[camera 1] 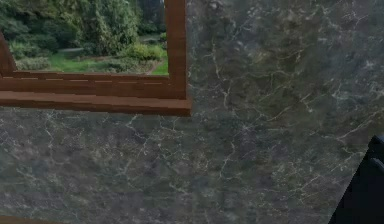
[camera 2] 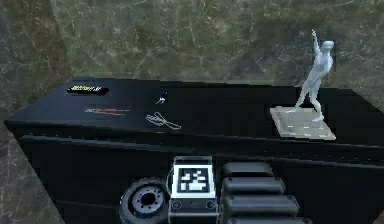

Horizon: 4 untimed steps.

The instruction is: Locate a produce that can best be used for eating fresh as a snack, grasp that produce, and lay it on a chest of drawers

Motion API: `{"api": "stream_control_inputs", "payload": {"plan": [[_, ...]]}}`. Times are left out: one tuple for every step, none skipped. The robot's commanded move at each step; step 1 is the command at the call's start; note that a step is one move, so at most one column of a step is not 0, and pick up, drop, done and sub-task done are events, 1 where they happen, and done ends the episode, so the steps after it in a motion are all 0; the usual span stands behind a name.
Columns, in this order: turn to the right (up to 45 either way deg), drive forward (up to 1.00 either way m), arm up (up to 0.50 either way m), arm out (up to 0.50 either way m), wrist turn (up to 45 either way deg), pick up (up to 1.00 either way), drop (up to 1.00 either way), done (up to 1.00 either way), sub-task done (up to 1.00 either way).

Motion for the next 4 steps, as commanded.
{"api": "stream_control_inputs", "payload": {"plan": [[0.0, 0.0, 0.0, 0.48, 0.0, 0.0, 0.0, 0.0, 0.0], [0.0, 0.0, 0.0, 0.0, 45.0, 0.0, 0.0, 0.0, 0.0], [0.0, 0.0, 0.0, 0.0, 45.0, 0.0, 0.0, 0.0, 0.0], [0.0, 0.0, 0.0, 0.0, 39.0, 0.0, 0.0, 0.0, 0.0]]}}
